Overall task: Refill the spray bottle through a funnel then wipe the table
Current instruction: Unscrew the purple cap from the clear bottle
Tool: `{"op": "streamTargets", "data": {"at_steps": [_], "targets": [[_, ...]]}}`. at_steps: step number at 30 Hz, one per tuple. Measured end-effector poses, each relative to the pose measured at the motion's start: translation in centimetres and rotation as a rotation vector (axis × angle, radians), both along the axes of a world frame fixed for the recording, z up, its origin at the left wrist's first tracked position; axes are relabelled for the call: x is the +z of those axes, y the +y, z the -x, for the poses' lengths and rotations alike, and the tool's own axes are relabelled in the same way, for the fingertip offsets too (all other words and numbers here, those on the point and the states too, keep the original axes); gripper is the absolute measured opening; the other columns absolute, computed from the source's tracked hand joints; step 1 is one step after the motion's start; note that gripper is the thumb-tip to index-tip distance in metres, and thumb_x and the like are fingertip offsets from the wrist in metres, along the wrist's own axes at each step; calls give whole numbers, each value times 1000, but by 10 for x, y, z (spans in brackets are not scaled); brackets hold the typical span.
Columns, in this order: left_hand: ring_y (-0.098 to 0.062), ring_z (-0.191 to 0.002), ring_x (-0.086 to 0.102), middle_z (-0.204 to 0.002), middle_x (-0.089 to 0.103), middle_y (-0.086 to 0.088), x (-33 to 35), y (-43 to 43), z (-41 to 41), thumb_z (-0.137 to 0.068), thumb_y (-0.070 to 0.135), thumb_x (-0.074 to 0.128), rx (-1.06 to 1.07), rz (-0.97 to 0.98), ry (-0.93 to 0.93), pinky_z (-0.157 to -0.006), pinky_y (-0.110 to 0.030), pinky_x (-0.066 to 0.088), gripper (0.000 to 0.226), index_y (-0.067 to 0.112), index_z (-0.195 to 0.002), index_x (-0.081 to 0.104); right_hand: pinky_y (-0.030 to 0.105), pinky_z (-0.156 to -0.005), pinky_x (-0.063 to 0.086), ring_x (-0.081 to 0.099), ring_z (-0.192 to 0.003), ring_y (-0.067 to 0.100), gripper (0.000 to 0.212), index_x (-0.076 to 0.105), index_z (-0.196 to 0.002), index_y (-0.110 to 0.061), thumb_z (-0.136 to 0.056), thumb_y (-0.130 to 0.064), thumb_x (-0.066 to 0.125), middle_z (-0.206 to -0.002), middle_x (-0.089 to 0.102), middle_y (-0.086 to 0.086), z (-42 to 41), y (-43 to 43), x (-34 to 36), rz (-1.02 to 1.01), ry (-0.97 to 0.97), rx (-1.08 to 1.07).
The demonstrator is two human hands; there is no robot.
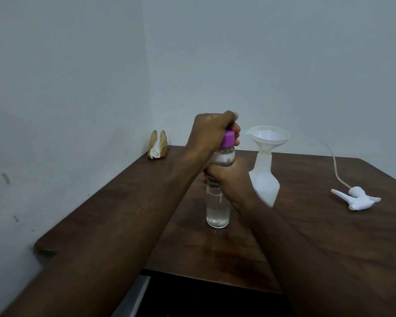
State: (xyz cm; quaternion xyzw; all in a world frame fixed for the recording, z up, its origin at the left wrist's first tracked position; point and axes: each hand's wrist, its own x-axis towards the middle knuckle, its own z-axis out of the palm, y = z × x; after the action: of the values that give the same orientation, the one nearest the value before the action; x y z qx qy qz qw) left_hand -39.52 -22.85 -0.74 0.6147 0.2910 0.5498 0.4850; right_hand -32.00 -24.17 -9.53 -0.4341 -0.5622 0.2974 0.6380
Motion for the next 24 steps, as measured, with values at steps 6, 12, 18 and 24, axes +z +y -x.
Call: {"op": "streamTargets", "data": {"at_steps": [6,12,18,24], "targets": [[-26,-81,70,-88,73,-13,-14,-1,20,-93,36,58,38,85,-123,-77,-39,57,29,9,-89,68,35,-64,58,64,-63,20,26,62,-90,-4,-67,-15,67,-68,62,7,5,-3,-1,-45,-31,-38],[-18,-84,69,-91,73,-8,-16,4,41,-95,33,54,142,0,-105,-82,-35,56,25,12,-91,66,25,-56,53,60,-61,22,26,61,-84,5,-67,-14,67,-76,61,29,5,-5,-1,-37,-51,-77],[-27,-102,66,-112,68,-11,-14,0,28,-92,55,47,-82,56,6,-87,-41,55,42,20,-104,67,27,-64,59,65,-68,22,35,60,-102,-2,-71,-16,68,-77,63,14,5,-4,-1,-46,-61,-57],[-10,-79,64,-83,68,1,-21,4,32,-94,41,53,157,-55,-76,-75,-28,53,31,13,-92,67,29,-64,58,63,-66,21,16,60,-93,-3,-79,-4,70,-76,61,17,4,-5,-1,-49,-84,-73]]}}
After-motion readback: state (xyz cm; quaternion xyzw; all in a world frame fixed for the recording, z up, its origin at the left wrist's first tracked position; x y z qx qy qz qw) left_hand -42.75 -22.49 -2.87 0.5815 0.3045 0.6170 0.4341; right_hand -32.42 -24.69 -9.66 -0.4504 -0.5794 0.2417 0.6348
